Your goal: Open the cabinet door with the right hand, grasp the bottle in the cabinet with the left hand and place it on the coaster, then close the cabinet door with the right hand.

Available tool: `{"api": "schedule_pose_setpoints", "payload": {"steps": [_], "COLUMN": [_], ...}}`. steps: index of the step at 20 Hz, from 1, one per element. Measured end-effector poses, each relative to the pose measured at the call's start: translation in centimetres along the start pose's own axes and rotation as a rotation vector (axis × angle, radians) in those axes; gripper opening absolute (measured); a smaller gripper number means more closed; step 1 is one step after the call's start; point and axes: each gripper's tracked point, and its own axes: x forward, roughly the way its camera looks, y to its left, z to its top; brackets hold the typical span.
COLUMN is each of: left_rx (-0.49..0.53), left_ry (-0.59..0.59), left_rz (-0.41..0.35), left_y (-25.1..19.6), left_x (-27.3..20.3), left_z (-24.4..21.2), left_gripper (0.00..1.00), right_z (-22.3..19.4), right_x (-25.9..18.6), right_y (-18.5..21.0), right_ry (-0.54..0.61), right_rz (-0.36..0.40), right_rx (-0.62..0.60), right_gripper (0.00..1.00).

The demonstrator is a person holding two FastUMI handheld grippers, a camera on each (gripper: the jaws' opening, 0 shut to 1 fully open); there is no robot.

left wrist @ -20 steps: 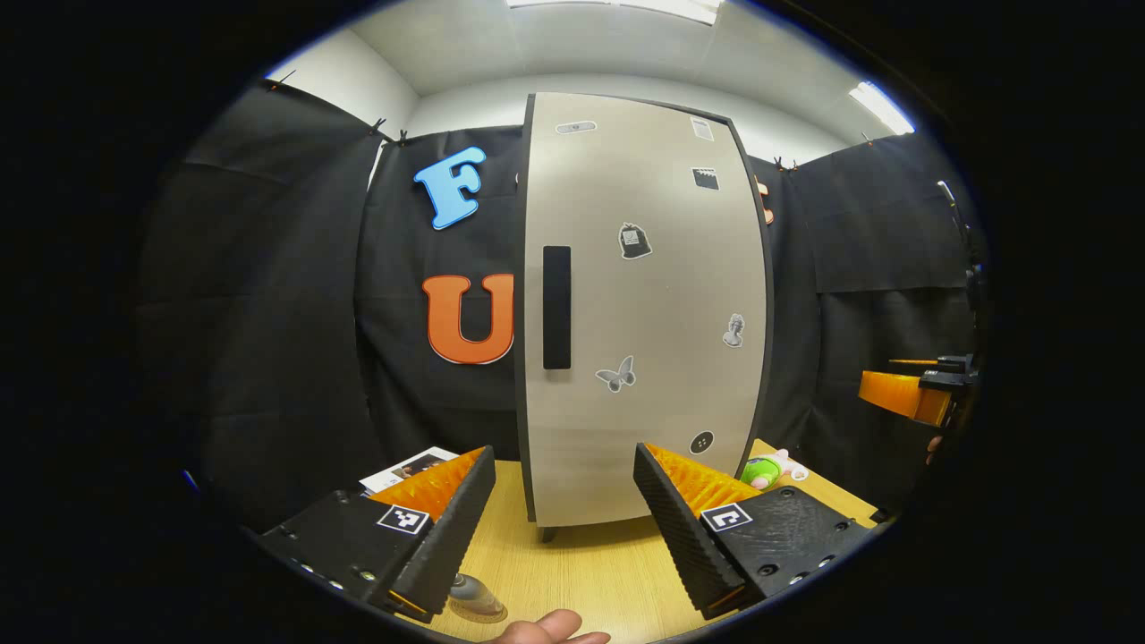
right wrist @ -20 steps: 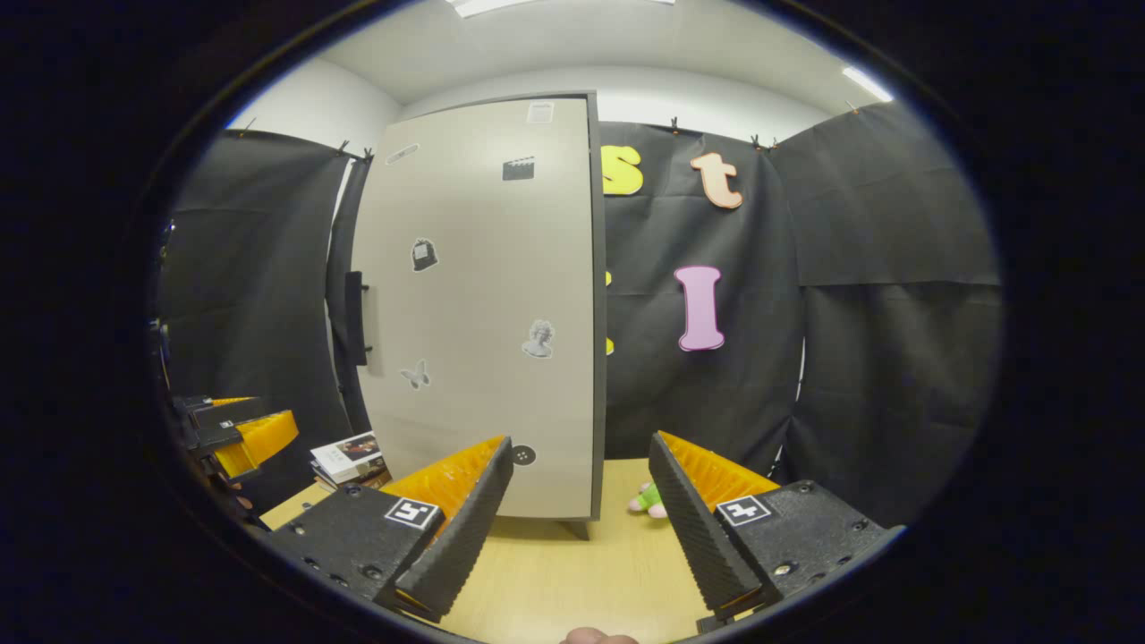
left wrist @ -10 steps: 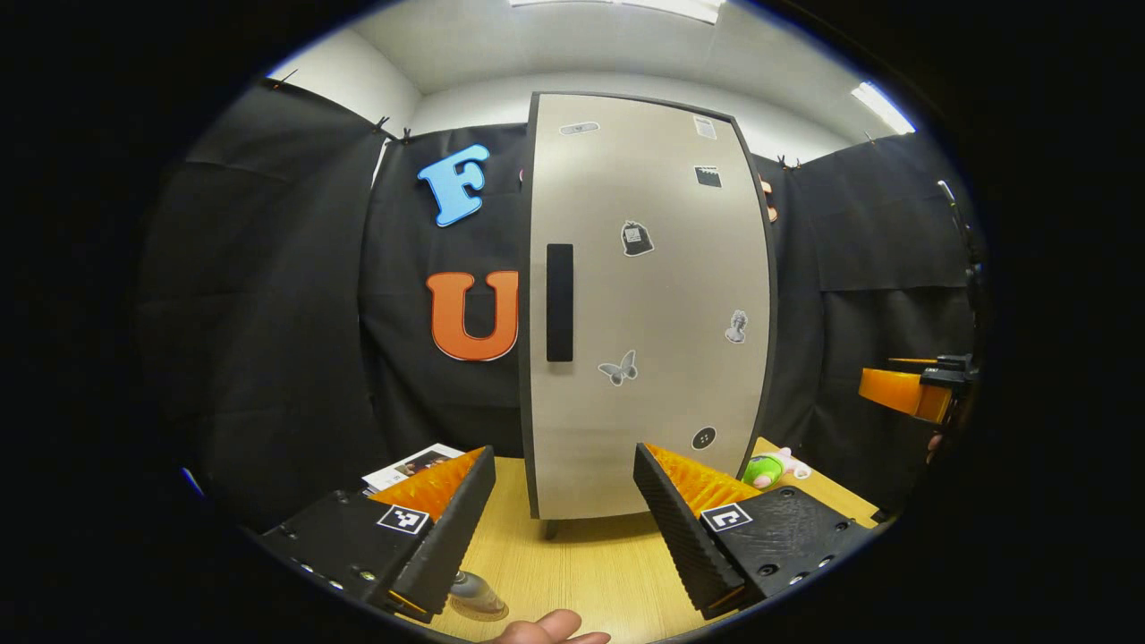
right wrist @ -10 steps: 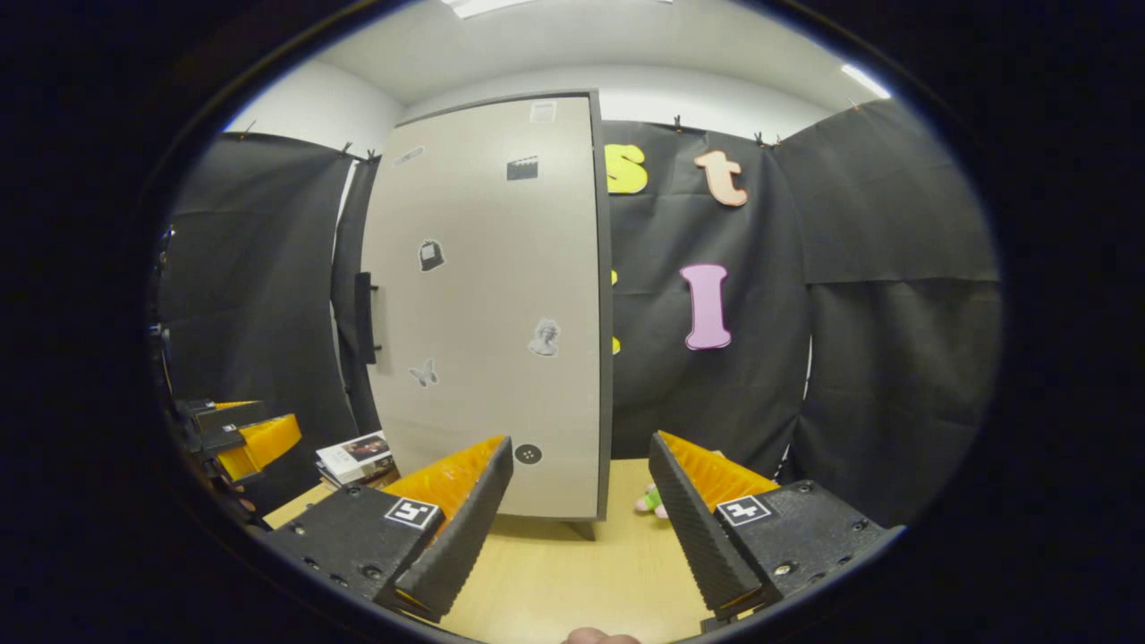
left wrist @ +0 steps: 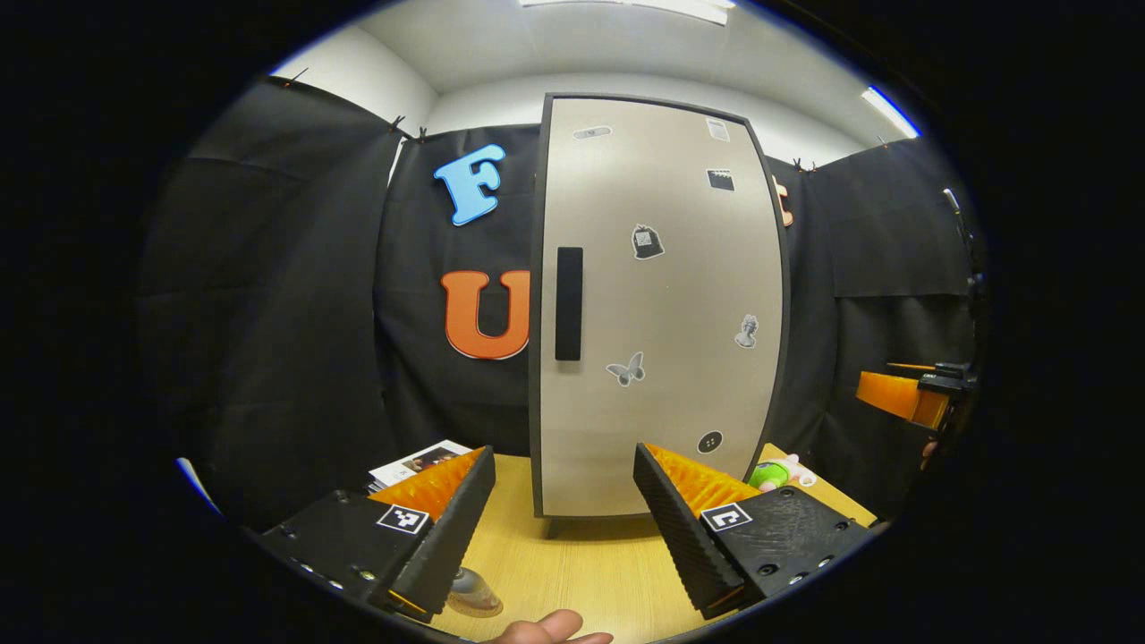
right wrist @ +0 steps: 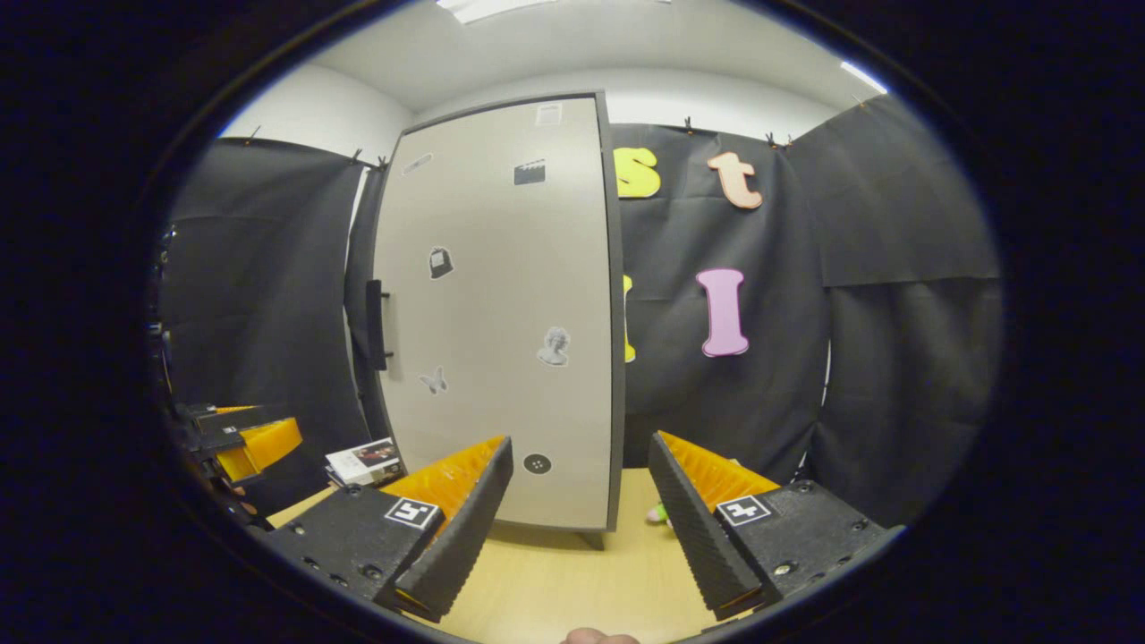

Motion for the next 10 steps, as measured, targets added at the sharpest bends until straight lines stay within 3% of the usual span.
{"api": "schedule_pose_setpoints", "payload": {"steps": [6, 10], "left_rx": [-0.001, -0.026], "left_ry": [-0.010, -0.017], "left_rz": [-0.059, -0.013], "left_y": [-3.3, -4.3], "left_x": [-1.1, -2.8], "left_z": [0.3, 0.0], "left_gripper": [0.92, 0.92], "right_z": [0.6, -0.4], "right_x": [1.6, 3.0], "right_y": [0.8, 1.8], "right_ry": [-0.032, -0.054], "right_rz": [0.062, 0.155], "right_rx": [-0.007, 0.013], "right_gripper": [0.94, 0.98]}}
